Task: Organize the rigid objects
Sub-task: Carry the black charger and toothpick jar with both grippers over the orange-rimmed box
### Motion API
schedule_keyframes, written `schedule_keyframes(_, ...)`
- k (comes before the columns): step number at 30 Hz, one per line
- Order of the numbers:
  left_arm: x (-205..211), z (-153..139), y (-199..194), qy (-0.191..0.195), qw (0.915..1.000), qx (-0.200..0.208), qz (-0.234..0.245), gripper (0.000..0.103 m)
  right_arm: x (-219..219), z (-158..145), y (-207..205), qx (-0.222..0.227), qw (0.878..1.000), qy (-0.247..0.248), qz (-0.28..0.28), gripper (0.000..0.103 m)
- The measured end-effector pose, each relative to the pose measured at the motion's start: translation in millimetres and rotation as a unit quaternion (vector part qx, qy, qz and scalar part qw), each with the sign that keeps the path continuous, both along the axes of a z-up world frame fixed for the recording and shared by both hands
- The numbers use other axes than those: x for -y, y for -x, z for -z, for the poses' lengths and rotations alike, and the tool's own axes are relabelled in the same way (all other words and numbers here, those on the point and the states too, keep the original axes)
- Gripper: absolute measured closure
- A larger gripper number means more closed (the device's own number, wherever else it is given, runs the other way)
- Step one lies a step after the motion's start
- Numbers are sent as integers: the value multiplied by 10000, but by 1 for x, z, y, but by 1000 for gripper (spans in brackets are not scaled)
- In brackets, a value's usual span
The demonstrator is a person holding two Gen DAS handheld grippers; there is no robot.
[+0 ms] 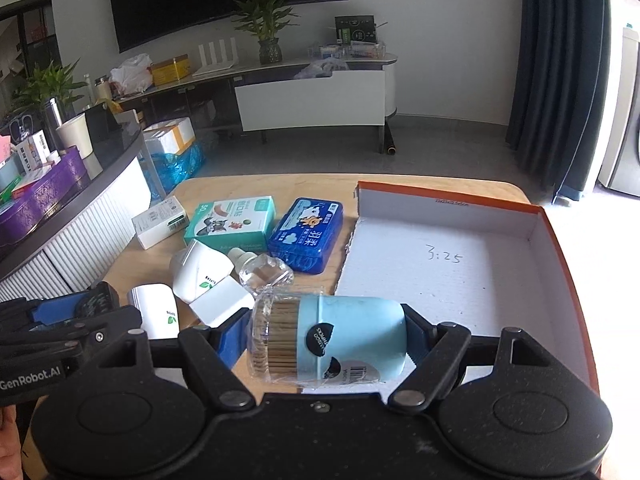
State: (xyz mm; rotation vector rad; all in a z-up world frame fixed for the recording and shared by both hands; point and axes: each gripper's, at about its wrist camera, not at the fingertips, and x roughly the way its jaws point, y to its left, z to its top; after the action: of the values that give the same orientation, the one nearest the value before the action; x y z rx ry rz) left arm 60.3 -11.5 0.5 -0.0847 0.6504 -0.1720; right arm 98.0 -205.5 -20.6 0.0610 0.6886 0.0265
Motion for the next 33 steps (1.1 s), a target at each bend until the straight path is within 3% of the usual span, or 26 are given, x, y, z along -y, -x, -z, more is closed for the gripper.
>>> schedule_keyframes(11, 37, -13, -17, -51, 9991, -71, 426, 39, 35, -24, 21, 209, 9987, 0, 463, 12)
schedule_keyframes(33, 93, -31, -36, -42, 9977, 184, 647, 39, 88, -33, 43, 451, 9941, -121, 975, 12)
